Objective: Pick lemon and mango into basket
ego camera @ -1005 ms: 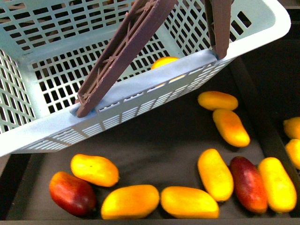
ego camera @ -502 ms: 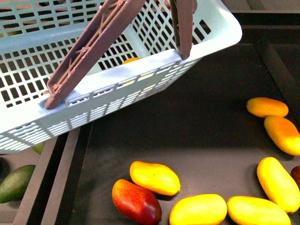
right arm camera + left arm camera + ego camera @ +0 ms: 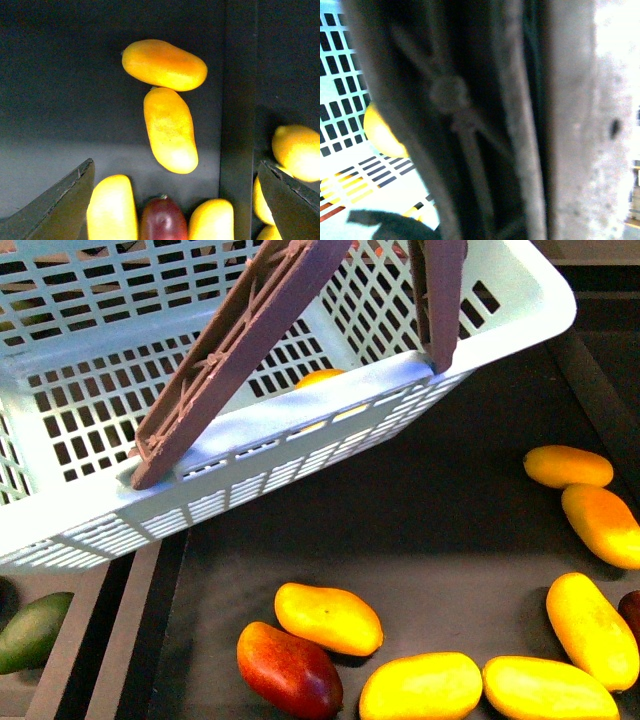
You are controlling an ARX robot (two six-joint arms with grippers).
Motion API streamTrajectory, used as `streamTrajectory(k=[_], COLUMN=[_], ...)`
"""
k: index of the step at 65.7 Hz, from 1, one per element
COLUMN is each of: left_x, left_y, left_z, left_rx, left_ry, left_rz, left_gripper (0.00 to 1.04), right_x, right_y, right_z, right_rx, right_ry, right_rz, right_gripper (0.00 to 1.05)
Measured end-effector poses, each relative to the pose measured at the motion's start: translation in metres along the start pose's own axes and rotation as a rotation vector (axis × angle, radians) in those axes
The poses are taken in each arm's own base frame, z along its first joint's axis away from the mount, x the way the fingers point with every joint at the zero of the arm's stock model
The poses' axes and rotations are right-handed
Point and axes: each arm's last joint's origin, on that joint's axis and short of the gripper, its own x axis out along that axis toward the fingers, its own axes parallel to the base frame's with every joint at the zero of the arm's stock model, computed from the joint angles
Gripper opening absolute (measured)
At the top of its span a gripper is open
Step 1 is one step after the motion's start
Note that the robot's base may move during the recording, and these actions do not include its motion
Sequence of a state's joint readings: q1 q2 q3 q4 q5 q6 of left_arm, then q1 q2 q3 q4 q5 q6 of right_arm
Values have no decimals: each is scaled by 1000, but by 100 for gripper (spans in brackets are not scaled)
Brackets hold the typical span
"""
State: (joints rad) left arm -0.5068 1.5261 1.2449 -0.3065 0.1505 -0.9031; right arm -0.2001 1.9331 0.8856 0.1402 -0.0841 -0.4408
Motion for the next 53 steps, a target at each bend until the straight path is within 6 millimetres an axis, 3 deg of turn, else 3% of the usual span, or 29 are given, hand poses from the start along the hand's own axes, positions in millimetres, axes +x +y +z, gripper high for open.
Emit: streamTrajectory(k=[16,34,53], left_x=[0,0,0], left_y=[0,0,0], left_z=[-1,-1,0], left_rx=[-1,-1,-1], left_ry=[12,9,9], left_rz=[-9,-7,-7], left_gripper=[14,14,14], right_x=[70,115,160], right_y=[-5,1,-3], right_z=[16,37,59], right_rx=[-382,-533,-574], right_ry=[110,154,190], right_rz=[90,153,171], right_gripper=[96,96,96])
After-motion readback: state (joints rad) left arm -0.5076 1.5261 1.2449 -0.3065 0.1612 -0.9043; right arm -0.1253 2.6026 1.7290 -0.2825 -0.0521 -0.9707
